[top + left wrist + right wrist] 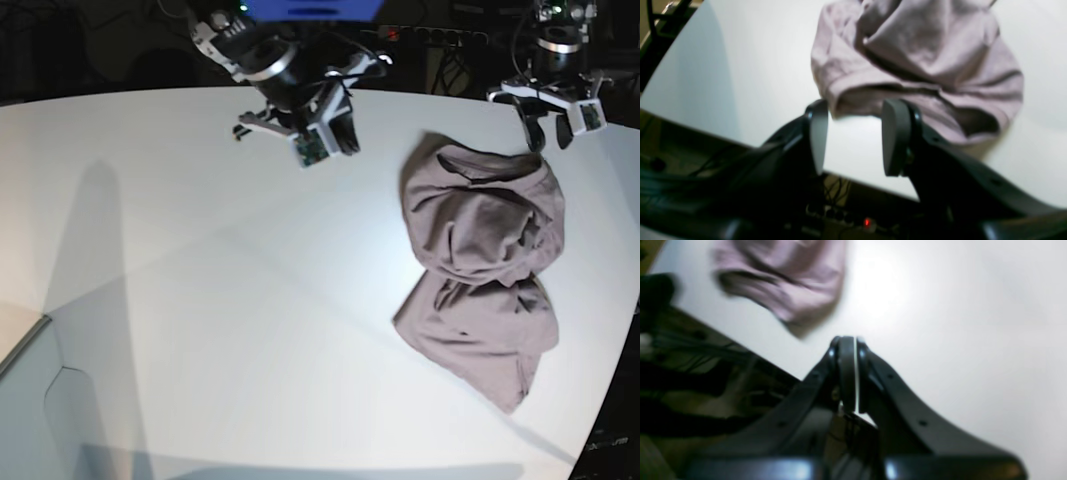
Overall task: Layout the t-shirt on the table in an organized manner, then fold the t-shirt properly
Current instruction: 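Grasp the shirt heap with the left gripper and drag it toward the right gripper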
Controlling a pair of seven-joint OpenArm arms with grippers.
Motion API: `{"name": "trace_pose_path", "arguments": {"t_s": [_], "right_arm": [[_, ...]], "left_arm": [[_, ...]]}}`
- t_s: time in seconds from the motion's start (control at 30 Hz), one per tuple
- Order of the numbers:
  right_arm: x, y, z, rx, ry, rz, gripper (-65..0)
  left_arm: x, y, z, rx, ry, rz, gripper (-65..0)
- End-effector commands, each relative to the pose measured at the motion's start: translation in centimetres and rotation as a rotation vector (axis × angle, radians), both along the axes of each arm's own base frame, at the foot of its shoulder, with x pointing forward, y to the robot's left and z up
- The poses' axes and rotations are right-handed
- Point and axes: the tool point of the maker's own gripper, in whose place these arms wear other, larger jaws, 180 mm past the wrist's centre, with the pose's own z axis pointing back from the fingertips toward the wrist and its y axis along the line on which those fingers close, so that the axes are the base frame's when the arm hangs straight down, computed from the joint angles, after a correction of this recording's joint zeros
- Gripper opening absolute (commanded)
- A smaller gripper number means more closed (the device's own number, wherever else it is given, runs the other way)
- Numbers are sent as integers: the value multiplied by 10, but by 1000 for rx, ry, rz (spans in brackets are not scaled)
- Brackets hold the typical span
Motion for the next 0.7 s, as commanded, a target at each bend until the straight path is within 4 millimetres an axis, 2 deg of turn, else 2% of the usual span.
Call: {"name": "trace_pose_path", "arguments": {"t_s": [0.0,0.1,0.23,0.3,0.5,0.57,0.67], "right_arm": [[5,8,13,30,-30,10,-650],[9,16,18,35,-48,36,-650],[9,14,18,31,-51,35,-650],[9,13,14,22,-42,35,-650],[1,2,1,-25,-26,58,-650],[-1,-3,-3,-46,-24,68,-650],[-6,-6,-8,-56,-11,72,-650]], "left_arm": [[6,3,6,12,-33,3,-393],[12,7,-1,6,-32,18,-393],[21,2,-6,-8,-38,11,-392],[26,-21,-12,-44,-31,-37,-392],[49,-86,-14,-134,-56,-169,-393],[50,-102,-20,-167,-50,-173,-393],[51,-109,-31,-196,-34,-148,-393]]}}
